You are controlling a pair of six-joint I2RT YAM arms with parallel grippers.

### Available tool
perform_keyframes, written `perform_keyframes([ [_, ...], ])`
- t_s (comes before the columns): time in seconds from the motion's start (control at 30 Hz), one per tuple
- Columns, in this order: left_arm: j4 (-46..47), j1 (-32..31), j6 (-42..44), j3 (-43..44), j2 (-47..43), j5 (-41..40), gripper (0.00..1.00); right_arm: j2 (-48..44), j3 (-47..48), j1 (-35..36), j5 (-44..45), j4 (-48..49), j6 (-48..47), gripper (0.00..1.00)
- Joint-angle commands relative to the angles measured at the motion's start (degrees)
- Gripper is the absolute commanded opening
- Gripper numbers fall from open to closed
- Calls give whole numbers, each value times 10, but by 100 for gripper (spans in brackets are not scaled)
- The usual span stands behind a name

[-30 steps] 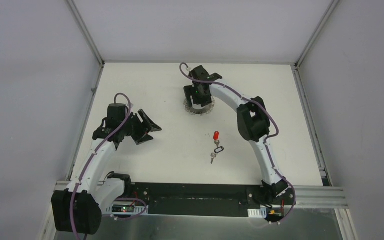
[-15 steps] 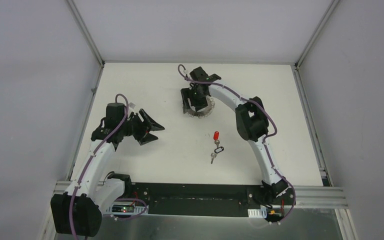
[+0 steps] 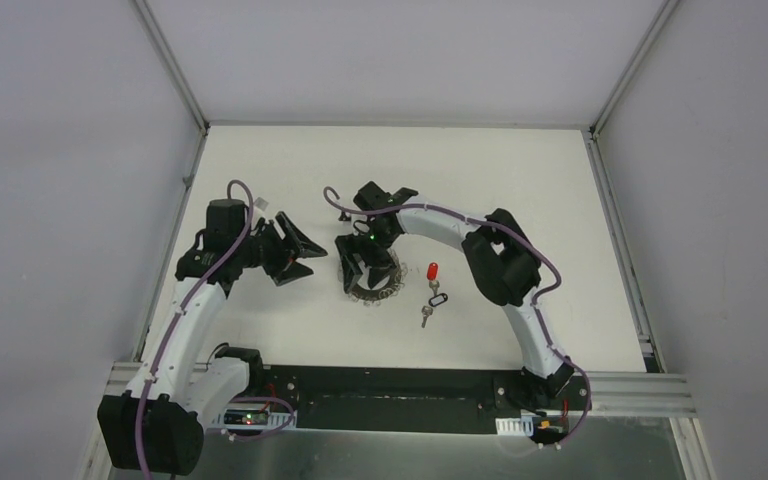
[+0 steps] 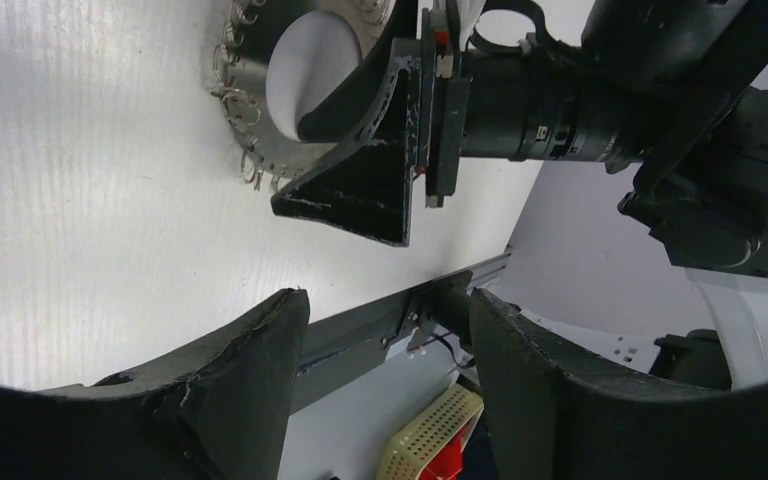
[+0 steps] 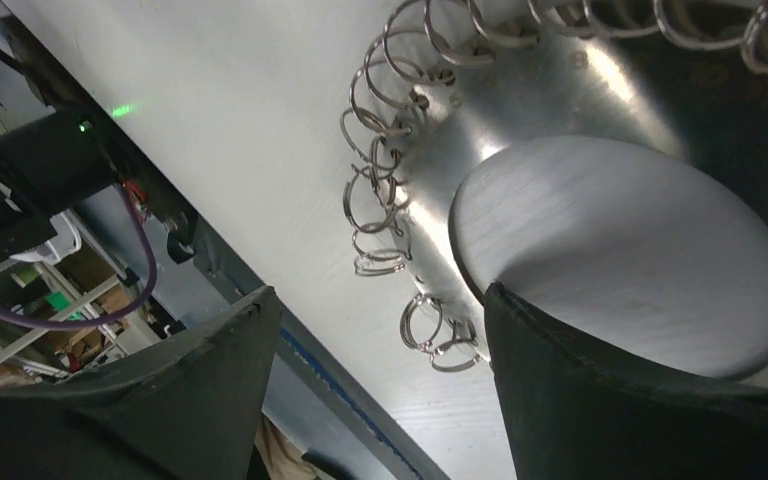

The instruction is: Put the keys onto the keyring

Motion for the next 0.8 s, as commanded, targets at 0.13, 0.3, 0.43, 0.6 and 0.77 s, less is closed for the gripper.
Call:
perform_keyframes([
  [0.13,-42,6,55,34,7,-15,61,-139,-47,0,24,44,57,80],
  [0.3,-46,6,77,19,29,-8,58,-197,-107,-13,70,47,81,78],
  [0.43,-47,5,93,13,70,1,57,-244,-185,-37,115,56,112,76],
  [0.6,-43,-11,108,30,143,-12,56,-286,-271,-58,179,60,142,74],
  [0.77,-13,-28,120,39,226,-14,48,-276,-318,-62,189,88,160,73],
])
